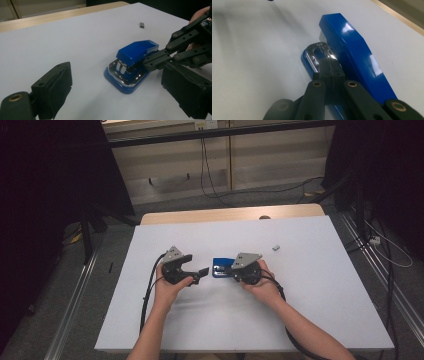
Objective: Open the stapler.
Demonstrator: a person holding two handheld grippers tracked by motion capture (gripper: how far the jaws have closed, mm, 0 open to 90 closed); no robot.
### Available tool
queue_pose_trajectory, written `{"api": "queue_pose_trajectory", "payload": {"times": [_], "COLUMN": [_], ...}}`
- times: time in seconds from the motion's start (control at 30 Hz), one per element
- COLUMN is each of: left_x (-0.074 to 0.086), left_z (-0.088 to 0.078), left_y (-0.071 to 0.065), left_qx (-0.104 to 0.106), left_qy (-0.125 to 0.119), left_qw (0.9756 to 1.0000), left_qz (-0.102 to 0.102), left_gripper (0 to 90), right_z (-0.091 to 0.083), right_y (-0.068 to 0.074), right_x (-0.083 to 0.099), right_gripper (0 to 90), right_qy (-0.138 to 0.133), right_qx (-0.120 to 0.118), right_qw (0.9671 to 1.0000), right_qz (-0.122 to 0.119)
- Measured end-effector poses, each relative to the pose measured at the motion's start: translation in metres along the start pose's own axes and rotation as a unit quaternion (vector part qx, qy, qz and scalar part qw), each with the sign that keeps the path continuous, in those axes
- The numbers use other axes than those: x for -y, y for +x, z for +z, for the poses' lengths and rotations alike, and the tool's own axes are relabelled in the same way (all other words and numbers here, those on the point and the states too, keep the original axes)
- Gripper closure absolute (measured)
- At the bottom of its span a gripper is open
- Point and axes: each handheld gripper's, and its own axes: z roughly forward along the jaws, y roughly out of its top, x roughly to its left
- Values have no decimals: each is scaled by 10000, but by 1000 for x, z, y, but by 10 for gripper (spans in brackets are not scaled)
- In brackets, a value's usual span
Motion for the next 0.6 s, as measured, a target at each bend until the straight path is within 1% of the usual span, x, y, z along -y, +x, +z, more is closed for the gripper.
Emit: {"api": "queue_pose_trajectory", "payload": {"times": [0.07,0.17,0.2,0.23,0.47,0.6], "left_x": [0,0,0,0,0,1], "left_z": [0,0,-1,-1,0,1], "left_y": [0,1,2,2,2,2], "left_qx": [-2,-5,-19,-19,-39,-38], "left_qy": [3,-5,-9,-9,2,15], "left_qw": [10000,10000,10000,10000,10000,10000], "left_qz": [7,3,12,12,-4,13], "left_gripper": [99,100,100,101,106,108], "right_z": [2,2,3,3,3,6], "right_y": [0,-1,0,0,0,1], "right_x": [0,0,-1,-1,-2,-2], "right_gripper": [900,900,900,900,900,900], "right_qy": [27,26,37,34,-80,-126], "right_qx": [41,17,36,35,-10,-25], "right_qw": [9999,10000,9999,9999,9999,9998], "right_qz": [-99,-75,-153,-165,-119,-155]}}
